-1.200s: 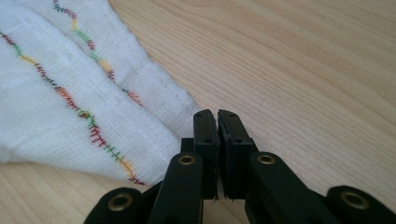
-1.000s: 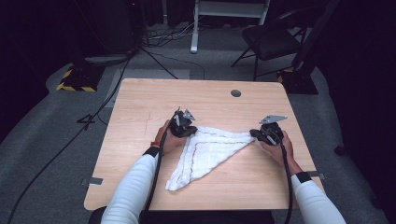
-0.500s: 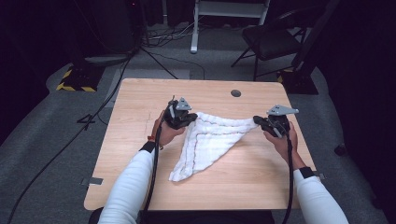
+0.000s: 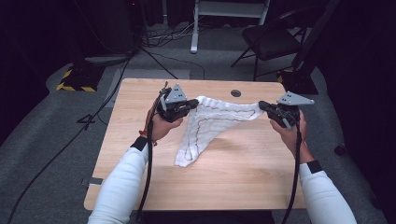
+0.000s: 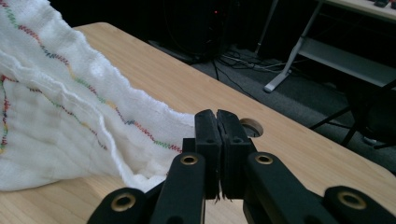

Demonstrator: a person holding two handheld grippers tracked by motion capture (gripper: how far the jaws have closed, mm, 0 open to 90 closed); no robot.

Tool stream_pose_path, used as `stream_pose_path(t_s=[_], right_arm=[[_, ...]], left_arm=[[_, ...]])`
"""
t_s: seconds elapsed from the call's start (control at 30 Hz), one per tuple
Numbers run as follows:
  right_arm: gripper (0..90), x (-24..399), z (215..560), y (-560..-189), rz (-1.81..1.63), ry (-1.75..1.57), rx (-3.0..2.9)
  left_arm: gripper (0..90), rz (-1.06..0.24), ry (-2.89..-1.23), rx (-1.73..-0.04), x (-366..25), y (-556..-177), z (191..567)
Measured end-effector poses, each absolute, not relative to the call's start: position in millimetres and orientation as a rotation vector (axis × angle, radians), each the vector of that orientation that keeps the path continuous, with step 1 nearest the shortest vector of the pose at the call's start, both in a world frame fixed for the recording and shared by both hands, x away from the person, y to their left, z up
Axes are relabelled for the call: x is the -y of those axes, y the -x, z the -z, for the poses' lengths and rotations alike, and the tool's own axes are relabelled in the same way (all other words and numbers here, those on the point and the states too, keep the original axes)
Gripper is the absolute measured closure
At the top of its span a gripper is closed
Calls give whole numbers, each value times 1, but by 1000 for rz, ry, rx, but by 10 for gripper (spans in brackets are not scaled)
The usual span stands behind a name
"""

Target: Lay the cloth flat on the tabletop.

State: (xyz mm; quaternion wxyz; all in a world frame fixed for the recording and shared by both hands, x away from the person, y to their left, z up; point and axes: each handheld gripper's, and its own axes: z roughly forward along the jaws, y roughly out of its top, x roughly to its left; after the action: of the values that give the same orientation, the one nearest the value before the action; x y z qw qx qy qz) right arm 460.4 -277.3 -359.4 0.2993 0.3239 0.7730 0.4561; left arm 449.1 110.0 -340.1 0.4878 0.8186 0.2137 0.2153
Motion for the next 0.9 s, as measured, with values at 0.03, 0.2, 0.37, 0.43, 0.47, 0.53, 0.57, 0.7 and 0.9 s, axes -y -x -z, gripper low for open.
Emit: stream_pose_path(t_s=[0.03,0.2,0.37,0.43,0.47,0.53,0.57,0.7,0.9], right_arm=[[884,277,358,-460,-1215,-857,-2049],[884,277,354,-457,-1226,-846,-2036],[884,276,353,-458,-1226,-844,-2034],[884,276,352,-458,-1228,-846,-2032],[884,276,351,-458,-1230,-843,-2030],[884,277,350,-459,-1231,-844,-2022],[884,277,350,-459,-1230,-851,-2019],[884,276,351,-464,-1216,-859,-2017],[883,271,359,-478,-1199,-888,-2022]], left_arm=[[868,-531,-1995,-508,-110,-447,337],[868,-547,-1995,-492,-111,-441,330],[868,-553,-1994,-499,-113,-442,329],[868,-554,-1991,-502,-113,-442,329],[868,-553,-1990,-500,-114,-442,329],[867,-556,-1991,-506,-114,-443,330],[867,-559,-1990,-511,-114,-444,331],[867,-556,-1987,-534,-115,-450,337],[867,-558,-1973,-597,-117,-466,352]])
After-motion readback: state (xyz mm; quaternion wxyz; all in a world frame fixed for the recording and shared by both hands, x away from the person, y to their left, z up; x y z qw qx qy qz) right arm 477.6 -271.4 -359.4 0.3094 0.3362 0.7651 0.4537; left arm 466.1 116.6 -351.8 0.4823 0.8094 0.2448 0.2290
